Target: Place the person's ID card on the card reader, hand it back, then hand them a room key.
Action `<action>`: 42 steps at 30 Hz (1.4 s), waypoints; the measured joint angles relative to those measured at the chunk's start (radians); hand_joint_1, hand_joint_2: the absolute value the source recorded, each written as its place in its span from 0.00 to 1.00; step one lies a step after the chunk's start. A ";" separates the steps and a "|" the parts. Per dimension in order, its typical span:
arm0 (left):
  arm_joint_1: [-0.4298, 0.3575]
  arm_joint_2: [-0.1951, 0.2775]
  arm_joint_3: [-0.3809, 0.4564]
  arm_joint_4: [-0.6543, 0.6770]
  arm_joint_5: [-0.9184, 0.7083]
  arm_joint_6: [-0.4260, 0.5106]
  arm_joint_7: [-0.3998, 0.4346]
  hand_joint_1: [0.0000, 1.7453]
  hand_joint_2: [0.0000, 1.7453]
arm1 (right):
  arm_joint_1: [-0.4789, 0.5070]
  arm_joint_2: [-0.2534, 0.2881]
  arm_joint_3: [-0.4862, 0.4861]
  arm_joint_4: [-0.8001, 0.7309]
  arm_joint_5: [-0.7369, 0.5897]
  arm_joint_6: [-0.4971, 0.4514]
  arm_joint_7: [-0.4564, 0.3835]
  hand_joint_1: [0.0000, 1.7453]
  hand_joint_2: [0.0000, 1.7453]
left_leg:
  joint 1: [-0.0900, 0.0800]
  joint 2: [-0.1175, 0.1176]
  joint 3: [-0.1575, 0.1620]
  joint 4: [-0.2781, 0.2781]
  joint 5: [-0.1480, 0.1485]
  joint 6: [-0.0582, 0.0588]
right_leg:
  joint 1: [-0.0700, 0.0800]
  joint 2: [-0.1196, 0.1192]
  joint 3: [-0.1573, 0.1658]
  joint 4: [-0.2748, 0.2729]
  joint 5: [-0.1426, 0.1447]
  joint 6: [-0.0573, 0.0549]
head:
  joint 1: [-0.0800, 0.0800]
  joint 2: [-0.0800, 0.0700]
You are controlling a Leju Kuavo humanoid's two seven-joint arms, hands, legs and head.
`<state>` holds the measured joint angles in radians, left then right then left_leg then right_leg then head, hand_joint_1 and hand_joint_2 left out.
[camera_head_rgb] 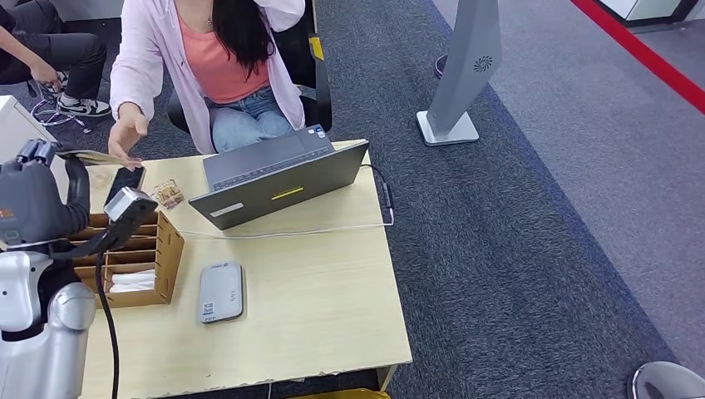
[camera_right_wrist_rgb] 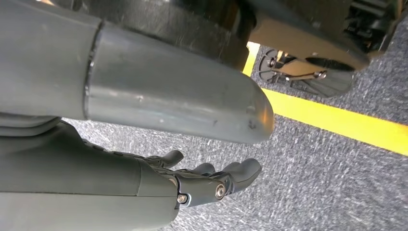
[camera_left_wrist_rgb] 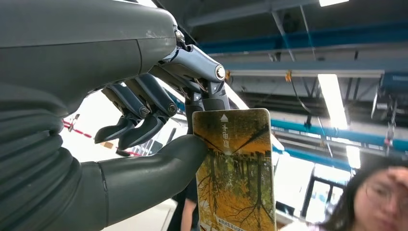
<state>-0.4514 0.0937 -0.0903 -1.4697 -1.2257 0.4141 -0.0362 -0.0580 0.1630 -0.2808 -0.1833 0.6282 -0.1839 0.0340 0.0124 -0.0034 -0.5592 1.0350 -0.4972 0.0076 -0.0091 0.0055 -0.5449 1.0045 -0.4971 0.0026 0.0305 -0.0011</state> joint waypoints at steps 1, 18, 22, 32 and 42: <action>-0.020 0.000 0.000 0.012 -0.001 0.004 0.000 1.00 1.00 | -0.001 0.001 0.000 0.000 0.001 0.001 0.000 0.00 0.00 | 0.000 0.000 0.000 0.000 0.000 0.000 | 0.000 0.000 0.000 0.000 0.000 0.000 | 0.000 0.000; -0.096 0.000 0.000 0.100 -0.051 0.031 0.015 1.00 1.00 | -0.003 0.005 0.000 0.000 0.017 0.007 0.000 0.00 0.00 | 0.000 0.000 0.000 0.000 0.000 0.000 | 0.000 0.000 -0.001 0.000 0.000 0.000 | -0.001 0.000; -0.182 0.010 0.001 0.200 -0.081 0.059 0.035 1.00 1.00 | -0.004 0.006 0.000 0.000 0.040 0.020 0.003 0.00 0.00 | 0.000 0.000 -0.001 0.000 0.001 0.000 | 0.000 0.000 -0.001 0.000 0.001 0.000 | 0.000 0.000; -0.298 0.039 0.035 0.426 -0.093 0.116 0.039 0.25 0.25 | -0.004 0.011 0.003 0.000 0.081 0.038 0.027 0.00 0.00 | 0.000 0.000 -0.001 0.000 0.002 -0.001 | 0.000 0.000 -0.001 0.001 0.002 -0.001 | 0.000 0.000; -0.297 0.048 0.103 0.575 -0.017 0.140 0.020 0.00 0.00 | -0.004 0.013 0.004 0.000 0.092 0.039 0.035 0.00 0.00 | 0.000 0.000 -0.002 0.000 0.002 -0.001 | 0.000 0.000 -0.001 0.001 0.002 -0.001 | 0.000 0.000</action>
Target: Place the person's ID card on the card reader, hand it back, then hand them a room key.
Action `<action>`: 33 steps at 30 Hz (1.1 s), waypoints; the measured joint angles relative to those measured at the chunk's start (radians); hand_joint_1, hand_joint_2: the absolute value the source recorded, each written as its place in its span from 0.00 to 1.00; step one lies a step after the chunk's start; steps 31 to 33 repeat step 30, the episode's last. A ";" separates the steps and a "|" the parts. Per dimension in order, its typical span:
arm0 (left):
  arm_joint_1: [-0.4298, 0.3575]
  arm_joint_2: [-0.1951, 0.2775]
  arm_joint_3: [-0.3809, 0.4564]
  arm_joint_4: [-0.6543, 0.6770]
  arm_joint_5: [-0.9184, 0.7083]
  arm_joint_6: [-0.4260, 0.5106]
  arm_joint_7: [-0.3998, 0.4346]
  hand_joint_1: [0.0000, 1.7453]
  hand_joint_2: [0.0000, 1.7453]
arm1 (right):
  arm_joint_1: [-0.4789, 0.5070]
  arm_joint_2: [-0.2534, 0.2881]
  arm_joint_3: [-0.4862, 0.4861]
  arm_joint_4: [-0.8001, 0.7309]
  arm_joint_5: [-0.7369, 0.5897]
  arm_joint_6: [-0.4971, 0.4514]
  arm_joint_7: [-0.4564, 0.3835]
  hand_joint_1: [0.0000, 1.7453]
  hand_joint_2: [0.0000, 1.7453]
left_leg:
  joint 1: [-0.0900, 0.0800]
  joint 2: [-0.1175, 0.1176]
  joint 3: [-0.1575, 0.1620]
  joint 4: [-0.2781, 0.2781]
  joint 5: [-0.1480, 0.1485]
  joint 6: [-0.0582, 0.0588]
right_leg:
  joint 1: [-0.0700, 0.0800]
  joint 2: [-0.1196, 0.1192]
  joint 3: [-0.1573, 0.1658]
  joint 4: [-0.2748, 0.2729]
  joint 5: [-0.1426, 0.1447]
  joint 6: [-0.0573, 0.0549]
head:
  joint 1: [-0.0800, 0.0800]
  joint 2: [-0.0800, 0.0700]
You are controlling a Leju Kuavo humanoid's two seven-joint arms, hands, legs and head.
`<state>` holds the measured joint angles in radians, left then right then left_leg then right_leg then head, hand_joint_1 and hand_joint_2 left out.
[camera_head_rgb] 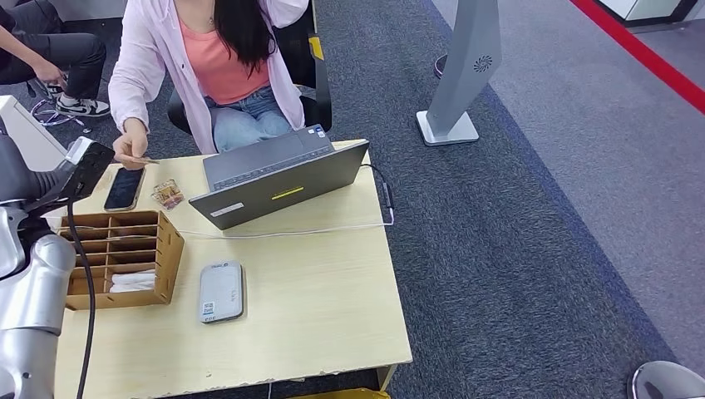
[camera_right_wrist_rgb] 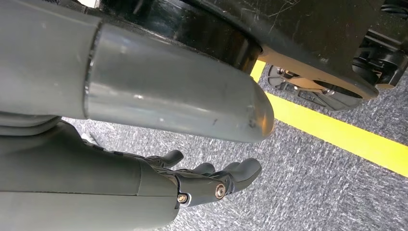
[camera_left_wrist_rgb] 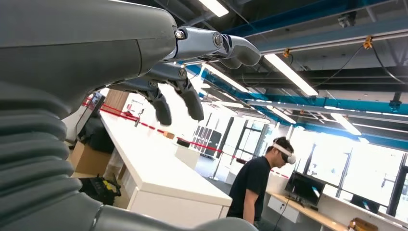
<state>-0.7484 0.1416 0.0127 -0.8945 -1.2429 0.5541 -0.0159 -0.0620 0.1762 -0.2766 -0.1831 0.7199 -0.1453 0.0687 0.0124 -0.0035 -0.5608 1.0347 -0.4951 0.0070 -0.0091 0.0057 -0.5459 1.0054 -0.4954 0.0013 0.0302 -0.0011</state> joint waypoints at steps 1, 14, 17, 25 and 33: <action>0.005 0.000 0.005 0.001 0.006 0.001 -0.004 0.00 0.00 | 0.000 0.000 0.000 0.000 0.000 0.000 0.000 0.00 0.00 | 0.000 0.000 0.000 0.000 0.000 0.000 | 0.000 0.000 0.000 0.000 0.000 0.000 | 0.000 0.000; 0.234 0.010 0.087 -0.210 0.428 -0.078 -0.251 0.00 0.50 | 0.003 0.000 -0.019 0.000 -0.010 -0.002 0.000 0.00 0.00 | 0.000 0.003 0.000 -0.001 -0.001 0.000 | 0.000 0.003 -0.001 0.000 0.000 0.000 | 0.000 0.000; 0.384 0.007 0.143 -0.387 0.707 -0.226 -0.357 0.00 1.00 | 0.009 0.000 -0.036 0.000 -0.016 -0.004 0.000 0.00 0.00 | 0.000 0.007 -0.001 -0.001 -0.002 -0.001 | 0.000 0.007 -0.002 0.000 -0.001 0.000 | -0.001 0.000; 0.763 -0.069 0.627 -0.695 1.622 -0.970 -0.516 0.00 1.00 | 0.025 0.006 -0.095 0.000 -0.031 -0.020 -0.015 0.00 0.00 | 0.001 0.015 0.001 -0.002 -0.007 -0.002 | 0.000 0.015 -0.004 -0.001 -0.004 -0.001 | -0.001 0.000; 0.783 -0.111 0.923 -0.665 1.788 -1.095 -0.430 0.00 1.00 | 0.024 0.009 -0.122 0.000 -0.025 -0.024 -0.020 0.00 0.00 | 0.001 0.008 0.000 -0.003 -0.007 -0.002 | 0.000 0.008 -0.002 0.000 -0.005 -0.001 | 0.001 0.000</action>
